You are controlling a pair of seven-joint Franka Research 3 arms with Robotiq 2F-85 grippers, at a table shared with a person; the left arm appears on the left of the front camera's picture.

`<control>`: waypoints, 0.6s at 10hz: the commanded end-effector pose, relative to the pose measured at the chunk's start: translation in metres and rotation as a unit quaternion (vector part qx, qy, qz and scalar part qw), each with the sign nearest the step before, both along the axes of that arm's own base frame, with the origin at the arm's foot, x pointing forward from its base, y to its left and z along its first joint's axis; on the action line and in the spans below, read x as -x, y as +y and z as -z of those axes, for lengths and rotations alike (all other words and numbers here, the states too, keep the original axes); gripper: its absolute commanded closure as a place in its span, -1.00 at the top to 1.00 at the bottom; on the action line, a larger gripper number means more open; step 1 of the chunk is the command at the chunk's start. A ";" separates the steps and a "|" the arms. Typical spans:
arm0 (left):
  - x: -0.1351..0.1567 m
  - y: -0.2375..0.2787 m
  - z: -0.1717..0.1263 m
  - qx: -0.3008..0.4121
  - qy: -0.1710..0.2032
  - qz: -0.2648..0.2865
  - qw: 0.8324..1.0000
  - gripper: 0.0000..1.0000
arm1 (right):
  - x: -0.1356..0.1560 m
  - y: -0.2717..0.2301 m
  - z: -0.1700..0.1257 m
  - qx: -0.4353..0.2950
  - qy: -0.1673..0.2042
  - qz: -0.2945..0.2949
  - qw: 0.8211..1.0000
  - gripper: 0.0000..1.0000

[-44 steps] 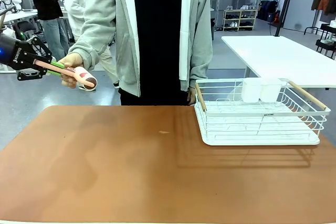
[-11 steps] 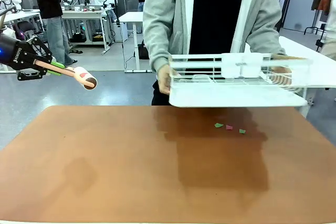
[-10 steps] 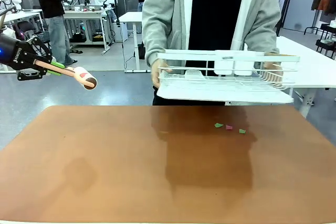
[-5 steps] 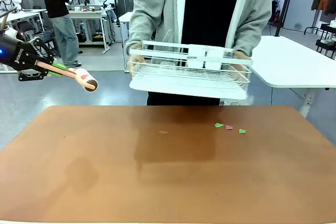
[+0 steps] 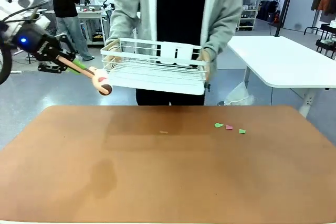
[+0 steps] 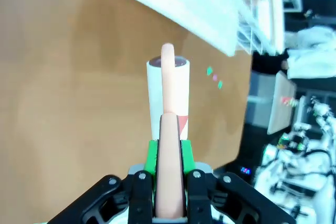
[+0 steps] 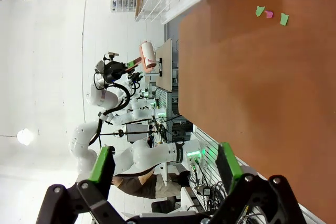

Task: Clean the table.
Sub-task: Clean the table with the Lint Roller when the human lifts the Dish drying rack.

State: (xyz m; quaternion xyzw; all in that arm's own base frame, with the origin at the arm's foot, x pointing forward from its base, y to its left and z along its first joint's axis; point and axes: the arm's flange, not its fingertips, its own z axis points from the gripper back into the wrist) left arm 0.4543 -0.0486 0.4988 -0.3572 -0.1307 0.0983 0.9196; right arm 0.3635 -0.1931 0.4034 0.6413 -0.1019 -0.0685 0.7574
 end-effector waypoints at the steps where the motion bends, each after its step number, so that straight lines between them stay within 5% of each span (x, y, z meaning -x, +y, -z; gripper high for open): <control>1: -0.035 -0.056 -0.003 -0.035 0.015 0.081 0.996 -0.59 | 0.002 0.001 -0.003 -0.001 -0.005 -0.002 1.000 1.00; 4: -0.066 -0.169 0.021 -0.089 -0.012 0.160 0.983 -0.59 | 0.002 0.001 -0.003 -0.001 -0.005 -0.002 1.000 1.00; 6: -0.089 -0.211 0.041 -0.102 0.017 0.186 0.977 -0.59 | 0.002 0.001 -0.003 -0.001 -0.005 -0.002 1.000 1.00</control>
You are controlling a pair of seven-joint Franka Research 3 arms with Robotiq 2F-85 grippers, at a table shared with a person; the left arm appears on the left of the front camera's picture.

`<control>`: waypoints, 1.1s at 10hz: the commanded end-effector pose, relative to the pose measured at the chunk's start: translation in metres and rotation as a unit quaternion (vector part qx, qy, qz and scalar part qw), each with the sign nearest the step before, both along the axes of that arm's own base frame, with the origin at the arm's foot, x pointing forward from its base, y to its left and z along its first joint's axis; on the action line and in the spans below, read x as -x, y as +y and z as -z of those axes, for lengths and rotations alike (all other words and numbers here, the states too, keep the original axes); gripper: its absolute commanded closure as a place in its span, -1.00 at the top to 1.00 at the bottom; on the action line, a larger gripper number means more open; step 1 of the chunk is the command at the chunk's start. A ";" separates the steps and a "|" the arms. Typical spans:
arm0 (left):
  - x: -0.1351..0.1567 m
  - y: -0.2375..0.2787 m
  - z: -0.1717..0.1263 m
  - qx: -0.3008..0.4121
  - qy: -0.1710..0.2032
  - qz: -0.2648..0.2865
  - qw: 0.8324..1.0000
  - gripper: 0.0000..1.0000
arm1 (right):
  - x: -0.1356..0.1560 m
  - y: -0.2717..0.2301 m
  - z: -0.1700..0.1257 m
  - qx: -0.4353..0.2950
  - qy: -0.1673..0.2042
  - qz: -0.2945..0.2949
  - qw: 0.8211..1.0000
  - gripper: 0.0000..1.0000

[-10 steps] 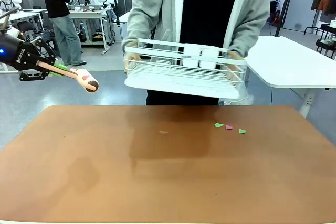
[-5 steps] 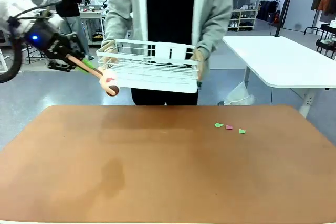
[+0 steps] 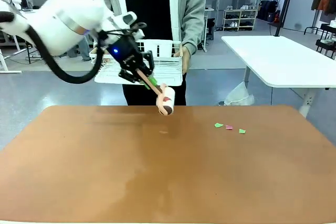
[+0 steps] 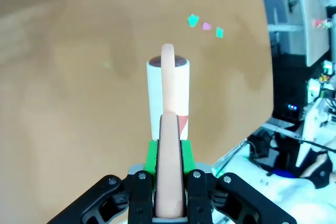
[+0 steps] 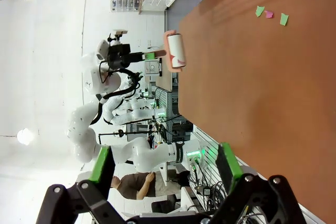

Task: Clean the table.
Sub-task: Clean the table with the Lint Roller when the human lifts the Dish drying rack.

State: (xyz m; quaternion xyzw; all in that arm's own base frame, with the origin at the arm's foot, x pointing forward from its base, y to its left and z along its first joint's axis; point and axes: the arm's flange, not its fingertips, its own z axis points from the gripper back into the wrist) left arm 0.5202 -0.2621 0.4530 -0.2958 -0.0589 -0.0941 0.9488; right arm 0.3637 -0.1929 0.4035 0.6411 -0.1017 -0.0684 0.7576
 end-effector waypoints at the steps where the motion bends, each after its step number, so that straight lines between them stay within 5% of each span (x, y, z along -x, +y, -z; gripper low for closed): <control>1: -0.031 -0.001 0.004 -0.021 0.015 -0.015 1.000 -0.59 | 0.002 0.000 -0.003 -0.001 -0.005 -0.001 1.000 1.00; 7: -0.014 -0.008 0.012 -0.009 0.007 0.002 1.000 -0.59 | 0.002 0.000 -0.003 -0.001 -0.005 -0.001 1.000 1.00; 11: -0.047 -0.047 0.027 0.019 -0.026 0.032 0.999 -0.59 | 0.002 0.000 -0.003 -0.001 -0.005 -0.001 1.000 1.00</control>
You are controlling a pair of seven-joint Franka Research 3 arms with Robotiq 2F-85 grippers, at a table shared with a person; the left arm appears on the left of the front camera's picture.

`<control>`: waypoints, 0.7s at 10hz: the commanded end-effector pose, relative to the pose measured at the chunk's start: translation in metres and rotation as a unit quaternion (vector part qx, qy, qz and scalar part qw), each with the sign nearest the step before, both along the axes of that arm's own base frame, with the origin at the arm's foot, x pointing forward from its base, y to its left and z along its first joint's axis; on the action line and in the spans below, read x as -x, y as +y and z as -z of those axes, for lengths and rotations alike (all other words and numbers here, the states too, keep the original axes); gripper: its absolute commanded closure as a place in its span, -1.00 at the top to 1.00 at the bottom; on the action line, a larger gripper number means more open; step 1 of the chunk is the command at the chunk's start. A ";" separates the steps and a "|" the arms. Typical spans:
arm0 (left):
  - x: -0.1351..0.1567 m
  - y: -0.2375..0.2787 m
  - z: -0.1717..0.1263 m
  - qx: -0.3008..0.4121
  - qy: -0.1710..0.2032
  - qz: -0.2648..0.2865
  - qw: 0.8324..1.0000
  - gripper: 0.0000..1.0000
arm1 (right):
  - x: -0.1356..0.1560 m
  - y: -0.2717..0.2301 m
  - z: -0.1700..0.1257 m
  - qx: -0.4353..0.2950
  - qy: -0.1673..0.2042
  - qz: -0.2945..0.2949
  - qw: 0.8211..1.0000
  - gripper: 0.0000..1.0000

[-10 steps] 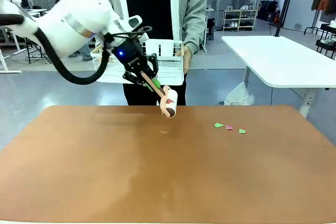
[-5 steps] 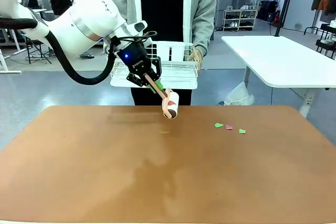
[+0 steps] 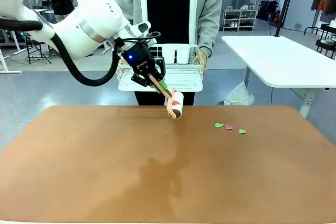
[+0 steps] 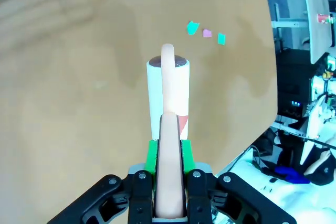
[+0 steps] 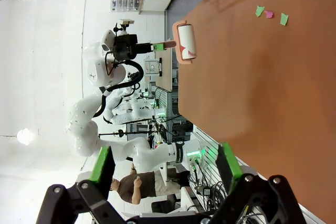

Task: Clean the table.
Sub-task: Clean the table with the Lint Roller when the human lifts the Dish drying rack.

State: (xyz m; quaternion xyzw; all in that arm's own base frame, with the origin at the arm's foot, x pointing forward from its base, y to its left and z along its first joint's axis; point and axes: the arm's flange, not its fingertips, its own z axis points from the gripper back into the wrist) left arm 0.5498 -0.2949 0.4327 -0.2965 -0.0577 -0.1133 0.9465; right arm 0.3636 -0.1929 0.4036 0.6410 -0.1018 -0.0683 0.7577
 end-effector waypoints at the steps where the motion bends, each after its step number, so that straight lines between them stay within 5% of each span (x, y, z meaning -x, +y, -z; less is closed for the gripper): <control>1: -0.032 -0.030 0.015 0.019 -0.013 0.033 0.999 -0.59 | 0.002 0.001 -0.003 -0.001 -0.005 -0.002 1.000 1.00; 4: -0.076 -0.065 0.033 0.018 0.037 -0.021 0.999 -0.59 | 0.002 0.001 -0.003 -0.001 -0.005 -0.002 1.000 1.00; 7: -0.081 -0.087 0.066 0.017 0.098 -0.066 0.993 -0.59 | 0.002 0.001 -0.003 -0.001 -0.005 -0.002 1.000 1.00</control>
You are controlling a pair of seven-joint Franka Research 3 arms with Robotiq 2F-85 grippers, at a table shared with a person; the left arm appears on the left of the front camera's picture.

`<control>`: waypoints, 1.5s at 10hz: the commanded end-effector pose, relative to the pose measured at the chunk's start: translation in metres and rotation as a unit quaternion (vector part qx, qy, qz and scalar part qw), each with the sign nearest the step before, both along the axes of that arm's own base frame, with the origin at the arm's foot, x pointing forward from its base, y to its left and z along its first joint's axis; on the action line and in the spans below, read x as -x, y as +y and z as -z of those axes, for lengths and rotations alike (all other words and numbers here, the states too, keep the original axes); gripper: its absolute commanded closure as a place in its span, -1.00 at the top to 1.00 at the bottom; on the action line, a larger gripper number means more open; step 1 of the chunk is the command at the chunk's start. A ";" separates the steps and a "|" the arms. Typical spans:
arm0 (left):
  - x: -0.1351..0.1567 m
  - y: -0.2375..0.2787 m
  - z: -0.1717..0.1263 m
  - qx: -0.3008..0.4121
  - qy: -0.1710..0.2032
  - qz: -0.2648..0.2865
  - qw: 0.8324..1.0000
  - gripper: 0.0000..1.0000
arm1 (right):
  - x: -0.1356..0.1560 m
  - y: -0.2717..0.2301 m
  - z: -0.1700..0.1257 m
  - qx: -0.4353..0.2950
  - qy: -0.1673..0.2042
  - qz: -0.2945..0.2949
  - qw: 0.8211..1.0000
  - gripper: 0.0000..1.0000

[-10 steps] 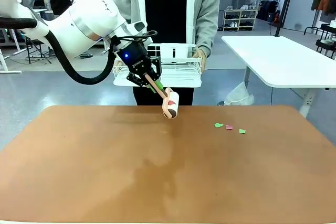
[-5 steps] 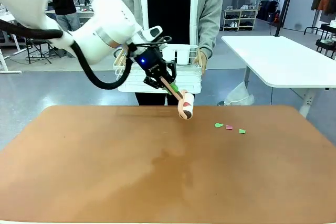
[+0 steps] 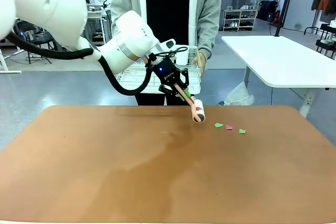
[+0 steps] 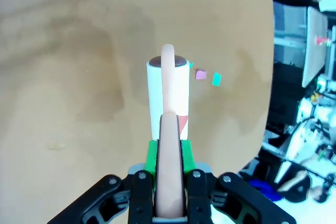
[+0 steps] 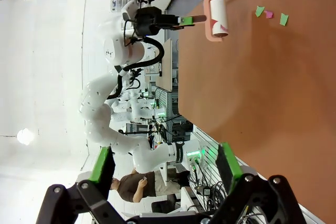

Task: Clean the table.
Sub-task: Clean the table with the Lint Roller when the human lifts the Dish drying rack.

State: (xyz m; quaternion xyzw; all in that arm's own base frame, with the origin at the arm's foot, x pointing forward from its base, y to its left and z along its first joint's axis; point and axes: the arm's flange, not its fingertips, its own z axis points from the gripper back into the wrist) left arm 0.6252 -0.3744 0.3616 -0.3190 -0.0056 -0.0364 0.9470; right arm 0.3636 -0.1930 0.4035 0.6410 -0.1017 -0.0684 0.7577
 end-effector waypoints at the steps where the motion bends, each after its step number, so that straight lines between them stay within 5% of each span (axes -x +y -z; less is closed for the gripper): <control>1: -0.004 -0.011 0.001 0.005 0.028 -0.021 0.999 -0.59 | 0.002 0.001 -0.003 -0.001 -0.005 -0.002 1.000 1.00; 10: -0.005 -0.021 0.059 0.013 0.032 0.024 0.999 -0.59 | 0.002 0.001 -0.003 -0.001 -0.005 -0.002 1.000 1.00; 15: -0.008 -0.080 0.075 0.024 0.051 0.048 0.997 -0.59 | 0.002 0.001 -0.003 -0.001 -0.005 -0.002 1.000 1.00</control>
